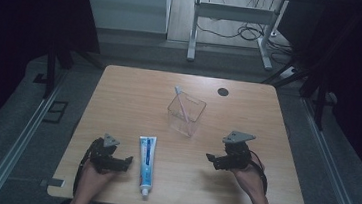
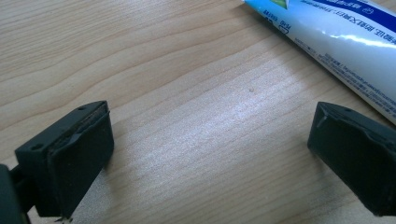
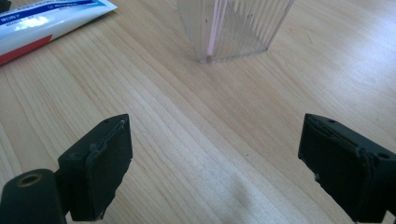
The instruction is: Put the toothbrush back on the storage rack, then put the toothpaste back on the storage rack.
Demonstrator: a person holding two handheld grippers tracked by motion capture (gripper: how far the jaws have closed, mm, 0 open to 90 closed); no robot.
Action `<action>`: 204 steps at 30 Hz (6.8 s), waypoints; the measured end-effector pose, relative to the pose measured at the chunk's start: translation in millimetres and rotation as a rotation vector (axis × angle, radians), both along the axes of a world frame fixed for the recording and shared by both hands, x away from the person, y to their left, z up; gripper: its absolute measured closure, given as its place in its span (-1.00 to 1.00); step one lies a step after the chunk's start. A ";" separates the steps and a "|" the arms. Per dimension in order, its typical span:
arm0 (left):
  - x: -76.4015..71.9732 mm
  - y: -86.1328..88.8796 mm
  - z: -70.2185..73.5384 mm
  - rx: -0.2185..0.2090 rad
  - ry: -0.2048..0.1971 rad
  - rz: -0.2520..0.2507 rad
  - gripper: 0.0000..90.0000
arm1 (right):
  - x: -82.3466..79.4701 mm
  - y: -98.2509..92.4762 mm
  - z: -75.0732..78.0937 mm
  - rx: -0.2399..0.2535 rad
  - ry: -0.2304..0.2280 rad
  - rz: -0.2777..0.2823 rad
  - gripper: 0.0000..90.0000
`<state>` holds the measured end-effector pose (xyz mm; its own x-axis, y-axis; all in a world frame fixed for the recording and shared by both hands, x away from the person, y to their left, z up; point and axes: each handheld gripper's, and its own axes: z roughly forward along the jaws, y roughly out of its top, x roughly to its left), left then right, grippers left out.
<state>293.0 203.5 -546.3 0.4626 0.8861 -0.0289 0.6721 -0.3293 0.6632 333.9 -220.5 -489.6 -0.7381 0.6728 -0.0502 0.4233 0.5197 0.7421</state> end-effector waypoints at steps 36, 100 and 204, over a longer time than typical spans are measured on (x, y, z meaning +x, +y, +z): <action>-0.7 0.9 0.2 -0.004 -0.006 0.007 -0.96 | -7.3 -23.3 -53.6 0.012 0.063 -0.036 -0.77; -11.5 -81.5 32.9 0.055 0.111 -0.133 -0.75 | -9.1 -22.8 -53.5 0.013 0.063 -0.056 -0.77; 47.6 -85.2 122.9 -0.022 0.021 -0.324 0.61 | -8.8 -23.3 -53.3 0.009 0.061 -0.051 -0.77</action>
